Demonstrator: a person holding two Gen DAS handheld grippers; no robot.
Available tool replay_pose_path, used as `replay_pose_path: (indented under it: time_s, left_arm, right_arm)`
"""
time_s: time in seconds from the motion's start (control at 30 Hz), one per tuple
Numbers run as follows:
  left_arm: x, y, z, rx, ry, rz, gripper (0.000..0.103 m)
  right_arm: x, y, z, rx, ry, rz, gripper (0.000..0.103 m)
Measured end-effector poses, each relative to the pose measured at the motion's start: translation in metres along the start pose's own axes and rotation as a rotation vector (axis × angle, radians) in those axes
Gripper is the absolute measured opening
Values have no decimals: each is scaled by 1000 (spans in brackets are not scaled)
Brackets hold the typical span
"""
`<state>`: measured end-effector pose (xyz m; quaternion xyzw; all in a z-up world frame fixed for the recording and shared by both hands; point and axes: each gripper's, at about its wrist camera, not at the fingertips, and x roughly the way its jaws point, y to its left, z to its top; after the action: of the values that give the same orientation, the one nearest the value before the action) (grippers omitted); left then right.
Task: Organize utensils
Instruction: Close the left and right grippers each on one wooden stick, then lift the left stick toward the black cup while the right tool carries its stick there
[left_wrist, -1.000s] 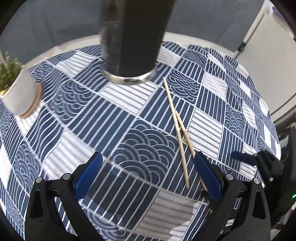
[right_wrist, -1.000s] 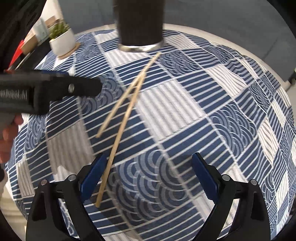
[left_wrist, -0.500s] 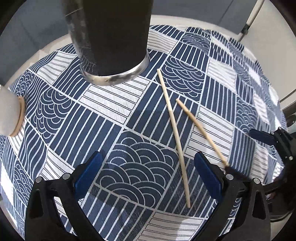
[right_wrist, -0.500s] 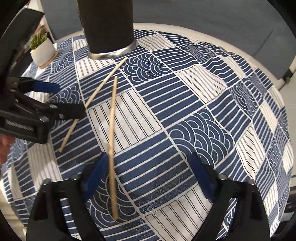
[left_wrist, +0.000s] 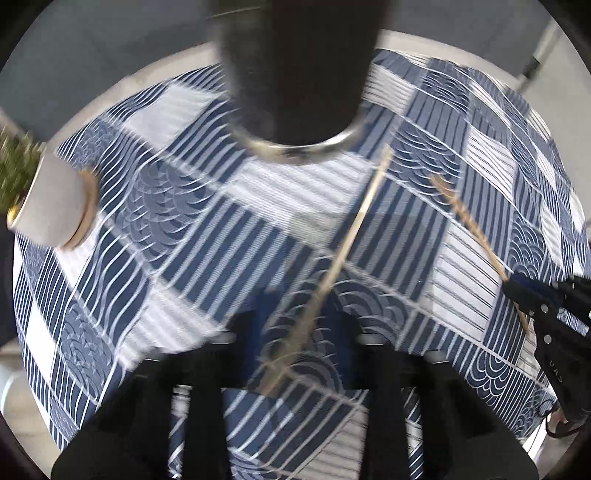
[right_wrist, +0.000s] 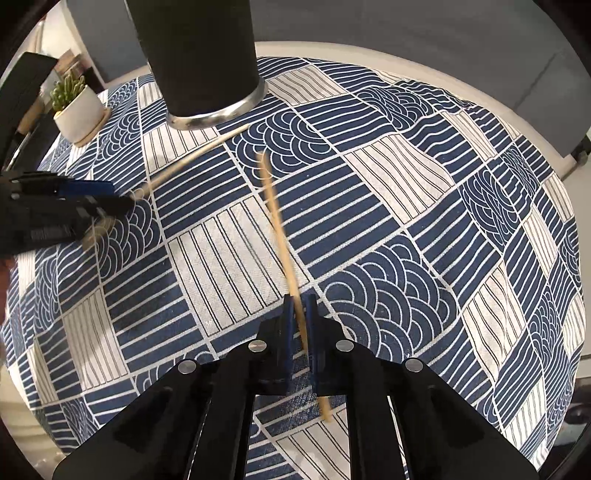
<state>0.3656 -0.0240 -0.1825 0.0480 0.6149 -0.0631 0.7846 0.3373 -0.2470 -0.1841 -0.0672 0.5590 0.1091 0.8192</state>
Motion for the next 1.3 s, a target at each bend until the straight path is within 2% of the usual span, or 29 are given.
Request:
replay_pose_path:
  time_s: [0.1,0.3,0.47,0.63,0.9,1.0,1.3]
  left_arm:
    - [-2,16,-6,-37,26,-59,8]
    - [-13,31,-38,-108,55,-109,5]
    - [-29,37,-75,-161,54,-124,5]
    - [-55,53,-95,-207,16,-128,5]
    - [-107,62,-93,-247,-88,-106,5]
    - [-129,61,-87,-258,-131,-73,5]
    - [-189,64,-58,-243,-260,-33,5]
  right_arm:
    - [-5,-7,-5,31,2,26,5]
    - [-24,-10,-12,59,-32,70,5]
    - [-45,-2,-18,44,-73,101,5]
    - [-64,6,-23,39,-116,136,5]
    - [-106,20,-16,-13,-216,134,5]
    - [-124,22,-9,-29,-261,137,5]
    - [-173,26,31,-87,-391,112,5]
